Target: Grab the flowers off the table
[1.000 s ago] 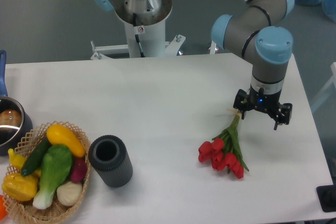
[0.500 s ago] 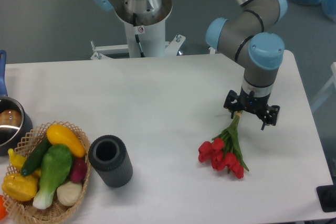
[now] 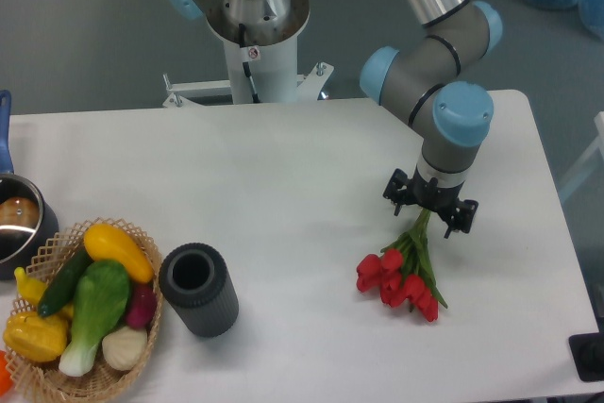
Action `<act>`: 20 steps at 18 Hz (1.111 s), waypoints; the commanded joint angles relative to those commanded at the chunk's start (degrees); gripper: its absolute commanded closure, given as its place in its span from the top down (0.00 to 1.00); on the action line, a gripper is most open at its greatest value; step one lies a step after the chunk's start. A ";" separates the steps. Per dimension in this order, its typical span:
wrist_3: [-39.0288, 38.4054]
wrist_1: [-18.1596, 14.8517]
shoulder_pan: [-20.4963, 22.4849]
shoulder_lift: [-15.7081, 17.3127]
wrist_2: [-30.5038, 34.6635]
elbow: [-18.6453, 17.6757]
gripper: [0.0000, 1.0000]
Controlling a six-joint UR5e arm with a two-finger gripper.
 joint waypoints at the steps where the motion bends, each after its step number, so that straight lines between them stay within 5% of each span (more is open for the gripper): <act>1: 0.00 0.00 -0.09 -0.09 -0.52 0.17 0.93; 3: 0.00 0.00 -0.79 -0.09 -1.06 0.35 0.75; 8: -0.62 0.26 -2.11 0.00 -1.06 0.79 0.06; 20: -3.69 0.09 -1.32 1.49 -0.97 5.18 0.00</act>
